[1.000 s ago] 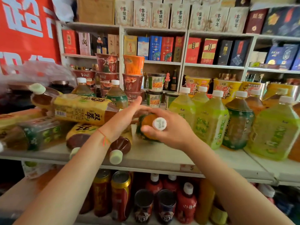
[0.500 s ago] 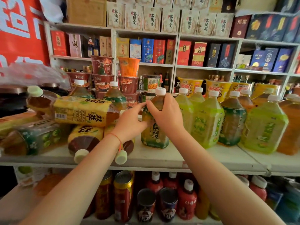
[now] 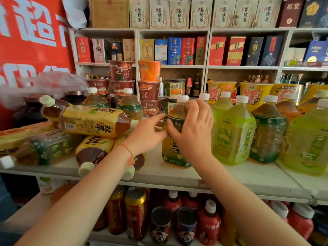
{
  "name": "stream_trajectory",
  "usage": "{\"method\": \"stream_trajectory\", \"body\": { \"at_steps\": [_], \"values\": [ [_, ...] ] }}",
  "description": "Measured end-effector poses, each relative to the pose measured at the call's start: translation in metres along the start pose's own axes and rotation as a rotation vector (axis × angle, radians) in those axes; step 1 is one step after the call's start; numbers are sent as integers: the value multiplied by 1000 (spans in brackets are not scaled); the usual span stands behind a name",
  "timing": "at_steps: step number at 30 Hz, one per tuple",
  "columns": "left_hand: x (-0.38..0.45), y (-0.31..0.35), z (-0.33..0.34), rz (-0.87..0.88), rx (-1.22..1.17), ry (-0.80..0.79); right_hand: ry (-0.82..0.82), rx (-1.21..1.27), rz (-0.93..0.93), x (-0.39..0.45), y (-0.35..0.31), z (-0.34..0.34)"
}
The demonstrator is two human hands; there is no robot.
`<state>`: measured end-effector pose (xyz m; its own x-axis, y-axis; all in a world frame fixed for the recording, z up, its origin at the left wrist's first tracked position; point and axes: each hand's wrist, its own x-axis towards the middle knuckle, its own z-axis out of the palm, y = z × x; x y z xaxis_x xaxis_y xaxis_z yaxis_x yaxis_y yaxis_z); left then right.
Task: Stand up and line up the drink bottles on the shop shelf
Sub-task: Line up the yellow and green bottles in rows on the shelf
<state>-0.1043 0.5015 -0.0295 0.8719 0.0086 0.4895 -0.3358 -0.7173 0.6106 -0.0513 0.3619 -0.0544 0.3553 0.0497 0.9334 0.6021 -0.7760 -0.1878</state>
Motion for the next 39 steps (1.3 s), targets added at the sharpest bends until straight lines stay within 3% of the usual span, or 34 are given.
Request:
{"method": "stream_trajectory", "body": {
  "at_steps": [2,4,7,9,12,15,27,34,39],
  "values": [
    [-8,-5,-6,29,28,176,124,76,-127,-6,-7,-4],
    [-14,-9,-21,107,123,369,140,196,-248,-8,-22,-7],
    [-18,-27,-56,195,327,484,-68,307,-408,-9,-51,0],
    [-18,-46,-79,184,495,432,-297,307,-283,-7,-73,11],
    [-23,-76,-108,72,604,182,-613,413,191,3,-100,36],
    [-29,-101,-124,106,721,58,-709,419,406,11,-119,60],
    [-32,-113,-133,314,603,149,-619,527,707,22,-131,53],
    [-27,-79,-109,375,505,344,-201,539,590,36,-125,14],
    [-15,-49,-81,322,388,296,-56,373,421,48,-110,-6]
  ]
}}
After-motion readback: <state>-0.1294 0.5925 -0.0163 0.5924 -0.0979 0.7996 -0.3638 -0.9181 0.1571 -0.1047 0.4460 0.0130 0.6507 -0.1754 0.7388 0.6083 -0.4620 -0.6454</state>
